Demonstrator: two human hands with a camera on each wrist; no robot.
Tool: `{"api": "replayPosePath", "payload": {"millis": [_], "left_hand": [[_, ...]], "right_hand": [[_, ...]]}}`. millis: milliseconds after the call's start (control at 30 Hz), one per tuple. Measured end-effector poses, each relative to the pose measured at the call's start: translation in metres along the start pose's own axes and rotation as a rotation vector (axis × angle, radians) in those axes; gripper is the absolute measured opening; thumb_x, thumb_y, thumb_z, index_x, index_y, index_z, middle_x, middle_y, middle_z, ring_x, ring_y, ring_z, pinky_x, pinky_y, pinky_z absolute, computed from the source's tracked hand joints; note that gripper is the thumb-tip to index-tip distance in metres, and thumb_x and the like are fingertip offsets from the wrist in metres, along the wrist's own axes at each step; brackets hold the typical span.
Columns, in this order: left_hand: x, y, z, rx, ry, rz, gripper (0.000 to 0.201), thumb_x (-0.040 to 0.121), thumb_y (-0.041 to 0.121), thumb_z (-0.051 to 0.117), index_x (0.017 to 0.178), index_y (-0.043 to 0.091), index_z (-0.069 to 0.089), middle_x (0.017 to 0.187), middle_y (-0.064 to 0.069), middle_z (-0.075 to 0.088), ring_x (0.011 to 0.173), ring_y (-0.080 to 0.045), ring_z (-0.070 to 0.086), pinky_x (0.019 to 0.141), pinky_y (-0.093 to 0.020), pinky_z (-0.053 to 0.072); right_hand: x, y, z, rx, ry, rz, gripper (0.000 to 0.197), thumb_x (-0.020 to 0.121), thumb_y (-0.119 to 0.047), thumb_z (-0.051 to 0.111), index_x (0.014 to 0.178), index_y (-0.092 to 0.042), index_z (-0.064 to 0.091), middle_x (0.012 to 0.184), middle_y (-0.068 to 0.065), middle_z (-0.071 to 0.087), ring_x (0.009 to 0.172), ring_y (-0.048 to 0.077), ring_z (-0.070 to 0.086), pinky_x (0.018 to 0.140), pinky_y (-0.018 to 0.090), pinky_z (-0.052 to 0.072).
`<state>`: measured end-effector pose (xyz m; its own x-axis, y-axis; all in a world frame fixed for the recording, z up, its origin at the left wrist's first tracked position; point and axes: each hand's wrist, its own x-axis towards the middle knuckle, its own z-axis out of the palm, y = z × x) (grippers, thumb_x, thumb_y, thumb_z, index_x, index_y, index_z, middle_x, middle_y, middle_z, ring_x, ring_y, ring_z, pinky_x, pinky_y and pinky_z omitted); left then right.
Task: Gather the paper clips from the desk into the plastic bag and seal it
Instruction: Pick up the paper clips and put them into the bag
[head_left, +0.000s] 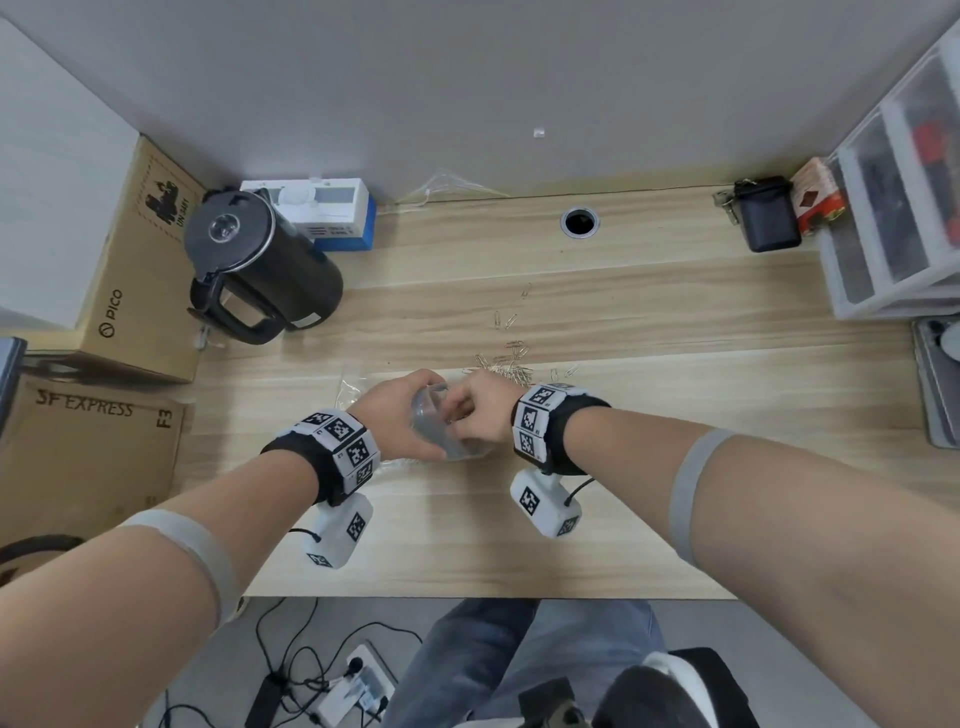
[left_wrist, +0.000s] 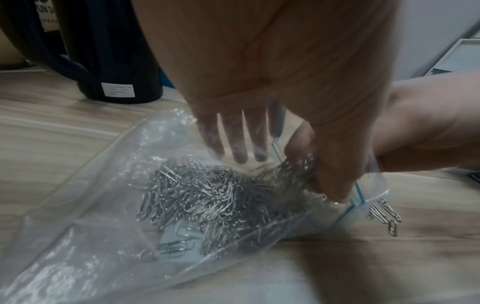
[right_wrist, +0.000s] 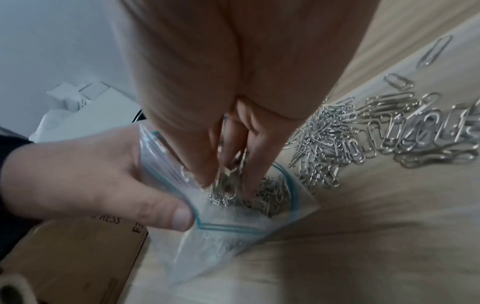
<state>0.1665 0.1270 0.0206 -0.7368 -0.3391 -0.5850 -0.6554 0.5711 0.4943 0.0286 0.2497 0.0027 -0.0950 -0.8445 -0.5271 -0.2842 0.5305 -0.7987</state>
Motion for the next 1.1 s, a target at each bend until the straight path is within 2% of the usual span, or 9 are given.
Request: {"api": "replayPosePath", "payload": {"millis": [133, 267, 400, 467, 533, 633, 833, 967, 1100], "left_hand": [[0.0, -0.002, 0.001, 0.007, 0.02, 0.024, 0.09, 0.049, 0.047, 0.088, 0.13, 0.028, 0.052, 0.119, 0.013, 0.064, 0.105, -0.011, 0.064, 0.094, -0.034, 0.053], [0.0, -0.005, 0.001, 0.018, 0.021, 0.027, 0.089, 0.058, 0.035, 0.093, 0.135, 0.027, 0.05, 0.12, 0.014, 0.06, 0.108, -0.012, 0.061, 0.095, -0.029, 0.05], [0.001, -0.007, 0.001, 0.038, 0.004, 0.018, 0.092, 0.057, 0.04, 0.091, 0.137, 0.028, 0.047, 0.122, 0.011, 0.061, 0.107, -0.014, 0.061, 0.094, -0.033, 0.052], [0.002, -0.007, 0.002, 0.041, 0.004, 0.013, 0.093, 0.056, 0.041, 0.091, 0.137, 0.028, 0.048, 0.123, 0.01, 0.061, 0.108, -0.014, 0.061, 0.094, -0.034, 0.053], [0.004, -0.008, 0.002, 0.038, 0.003, 0.008, 0.092, 0.056, 0.041, 0.091, 0.136, 0.029, 0.048, 0.121, 0.01, 0.062, 0.107, -0.014, 0.062, 0.093, -0.035, 0.054], [0.005, -0.007, 0.001, 0.047, -0.003, -0.001, 0.092, 0.056, 0.042, 0.091, 0.135, 0.029, 0.048, 0.118, 0.009, 0.063, 0.104, -0.015, 0.063, 0.092, -0.037, 0.054], [0.007, -0.005, -0.001, 0.067, -0.007, 0.02, 0.089, 0.058, 0.041, 0.091, 0.135, 0.027, 0.049, 0.118, 0.008, 0.063, 0.105, -0.016, 0.062, 0.093, -0.037, 0.053], [0.009, -0.005, -0.002, 0.078, -0.008, 0.017, 0.091, 0.055, 0.045, 0.091, 0.134, 0.028, 0.05, 0.116, 0.009, 0.063, 0.103, -0.015, 0.062, 0.092, -0.037, 0.053], [0.008, -0.006, -0.002, 0.078, -0.008, 0.006, 0.089, 0.054, 0.048, 0.089, 0.133, 0.032, 0.049, 0.114, 0.011, 0.062, 0.1, -0.014, 0.063, 0.089, -0.036, 0.055]], "right_hand": [[-0.002, 0.005, -0.014, 0.112, -0.02, 0.066, 0.035, 0.079, 0.009, 0.059, 0.085, -0.02, 0.076, 0.08, -0.008, 0.073, 0.073, 0.005, 0.069, 0.067, 0.024, 0.058], [-0.01, 0.027, -0.06, -0.102, 0.198, 0.171, 0.029, 0.08, -0.003, 0.068, 0.101, -0.023, 0.068, 0.108, 0.0, 0.07, 0.09, 0.017, 0.069, 0.071, 0.027, 0.057], [-0.024, 0.061, -0.091, -0.643, 0.17, 0.331, 0.094, 0.053, -0.025, 0.091, 0.134, -0.023, 0.043, 0.126, 0.002, 0.043, 0.106, 0.024, 0.055, 0.088, 0.038, 0.054], [-0.028, 0.074, -0.093, -0.736, 0.093, 0.373, 0.118, 0.037, -0.034, 0.099, 0.136, -0.017, 0.037, 0.129, 0.006, 0.037, 0.108, 0.028, 0.056, 0.093, 0.04, 0.053], [-0.031, 0.081, -0.091, -0.747, 0.059, 0.373, 0.115, 0.037, -0.03, 0.1, 0.131, -0.013, 0.038, 0.128, 0.006, 0.037, 0.105, 0.027, 0.057, 0.089, 0.031, 0.051], [-0.031, 0.08, -0.081, -0.709, 0.064, 0.303, 0.082, 0.051, -0.018, 0.095, 0.118, -0.012, 0.047, 0.12, 0.006, 0.048, 0.091, 0.023, 0.055, 0.075, 0.028, 0.048], [-0.019, 0.075, -0.068, -0.57, 0.125, 0.192, 0.031, 0.076, -0.014, 0.078, 0.105, -0.016, 0.067, 0.097, -0.002, 0.064, 0.097, 0.021, 0.065, 0.086, 0.031, 0.054], [-0.022, 0.072, -0.078, -0.576, 0.189, 0.232, 0.042, 0.074, -0.013, 0.072, 0.113, -0.019, 0.059, 0.104, 0.0, 0.057, 0.095, 0.025, 0.063, 0.08, 0.033, 0.055], [-0.029, 0.077, -0.085, -0.726, 0.117, 0.322, 0.077, 0.059, -0.012, 0.088, 0.122, -0.009, 0.044, 0.119, 0.006, 0.041, 0.089, 0.024, 0.057, 0.077, 0.029, 0.049]]}}
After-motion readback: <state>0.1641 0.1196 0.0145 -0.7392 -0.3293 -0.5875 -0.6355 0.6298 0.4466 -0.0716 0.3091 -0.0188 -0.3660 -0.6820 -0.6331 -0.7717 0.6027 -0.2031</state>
